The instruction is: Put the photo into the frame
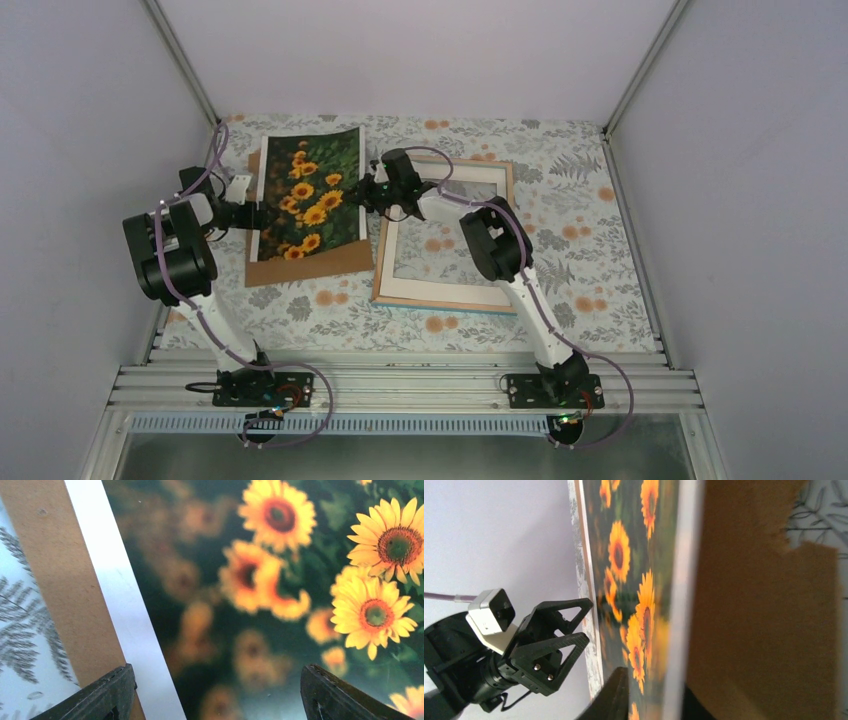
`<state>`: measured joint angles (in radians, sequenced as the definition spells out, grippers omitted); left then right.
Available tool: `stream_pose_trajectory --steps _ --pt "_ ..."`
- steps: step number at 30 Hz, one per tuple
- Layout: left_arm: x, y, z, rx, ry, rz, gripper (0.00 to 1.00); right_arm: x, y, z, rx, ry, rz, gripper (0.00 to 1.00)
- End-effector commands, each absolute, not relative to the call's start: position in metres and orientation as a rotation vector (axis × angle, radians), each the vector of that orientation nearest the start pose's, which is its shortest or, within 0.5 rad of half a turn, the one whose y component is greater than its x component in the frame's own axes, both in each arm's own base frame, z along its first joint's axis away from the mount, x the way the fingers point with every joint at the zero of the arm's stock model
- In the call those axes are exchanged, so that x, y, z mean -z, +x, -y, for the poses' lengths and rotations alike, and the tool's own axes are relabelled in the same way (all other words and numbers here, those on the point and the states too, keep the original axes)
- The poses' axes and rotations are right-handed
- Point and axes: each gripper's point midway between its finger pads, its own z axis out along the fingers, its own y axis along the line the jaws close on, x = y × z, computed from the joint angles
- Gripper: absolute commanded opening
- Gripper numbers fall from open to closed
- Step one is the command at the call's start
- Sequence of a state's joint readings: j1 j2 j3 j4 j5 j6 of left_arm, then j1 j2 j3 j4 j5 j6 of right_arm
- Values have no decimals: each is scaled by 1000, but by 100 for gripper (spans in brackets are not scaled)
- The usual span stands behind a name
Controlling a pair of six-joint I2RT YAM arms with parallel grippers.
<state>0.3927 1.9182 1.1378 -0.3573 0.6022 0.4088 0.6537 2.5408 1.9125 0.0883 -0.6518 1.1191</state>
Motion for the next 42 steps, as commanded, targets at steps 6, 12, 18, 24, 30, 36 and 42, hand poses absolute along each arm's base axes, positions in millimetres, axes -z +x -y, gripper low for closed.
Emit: stream_pose_trajectory --steps 6,12,18,24,30,36,42 --pt "-106 413 -49 573 255 -2373 91 -144 446 -484 -1750 -114 -2324 4" --pt "-176 417 -46 522 345 -2275 98 -204 443 -461 -1732 -307 -2183 4" --pt "-241 407 -27 418 497 -2131 100 -243 437 -421 -1800 -308 -2127 4" --pt "-278 395 6 405 623 -2084 100 -299 429 -383 -1735 -400 -2010 4" --pt "-306 372 69 300 878 -1964 100 -335 430 -329 -1747 -260 -1999 4" --pt "-355 332 122 182 1044 -1742 100 -344 433 -272 -1801 -26 -1999 3" --pt "-355 314 178 -33 1268 -1585 100 -362 426 -254 -1852 55 -1959 4"
